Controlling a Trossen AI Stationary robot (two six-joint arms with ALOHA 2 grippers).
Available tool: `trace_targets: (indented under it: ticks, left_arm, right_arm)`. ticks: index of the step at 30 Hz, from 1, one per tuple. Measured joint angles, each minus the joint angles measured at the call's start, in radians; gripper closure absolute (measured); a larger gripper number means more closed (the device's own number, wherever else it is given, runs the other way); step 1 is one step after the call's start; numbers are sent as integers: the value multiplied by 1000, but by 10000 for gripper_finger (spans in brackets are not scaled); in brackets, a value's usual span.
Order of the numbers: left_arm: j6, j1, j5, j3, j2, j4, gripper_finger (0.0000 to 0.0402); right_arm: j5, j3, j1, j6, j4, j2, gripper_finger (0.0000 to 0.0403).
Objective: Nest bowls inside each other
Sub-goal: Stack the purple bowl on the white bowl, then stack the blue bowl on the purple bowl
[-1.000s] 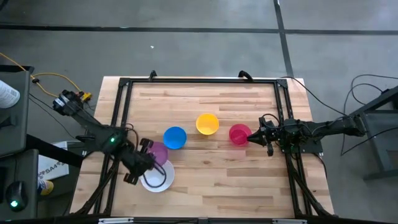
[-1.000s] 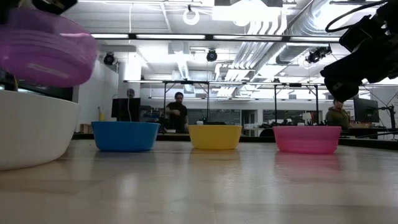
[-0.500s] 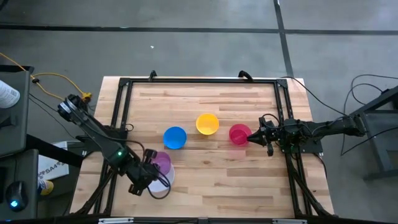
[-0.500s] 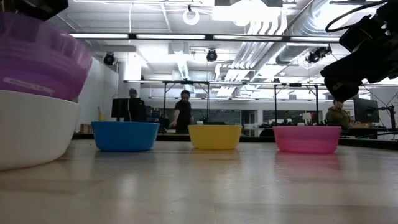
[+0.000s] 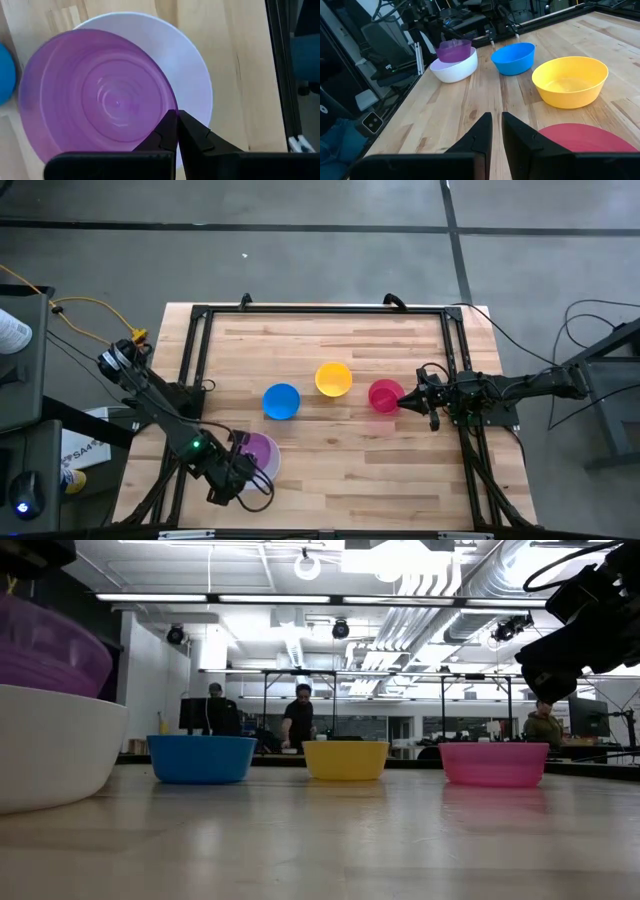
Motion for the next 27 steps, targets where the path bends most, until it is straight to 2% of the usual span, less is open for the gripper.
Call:
trace_targets:
  ticks: [13, 21, 27]
  left_arm:
    - [-17, 2, 77, 1, 78, 52, 400]
    - [19, 3, 82, 2, 100, 54, 375]
    - [48, 18, 71, 1, 103, 52, 371]
  right_arm:
    - [0, 0, 0, 0, 0, 0, 367]
    - [0, 0, 0, 0, 0, 0, 367]
    - [0, 0, 0, 0, 0, 0, 367]
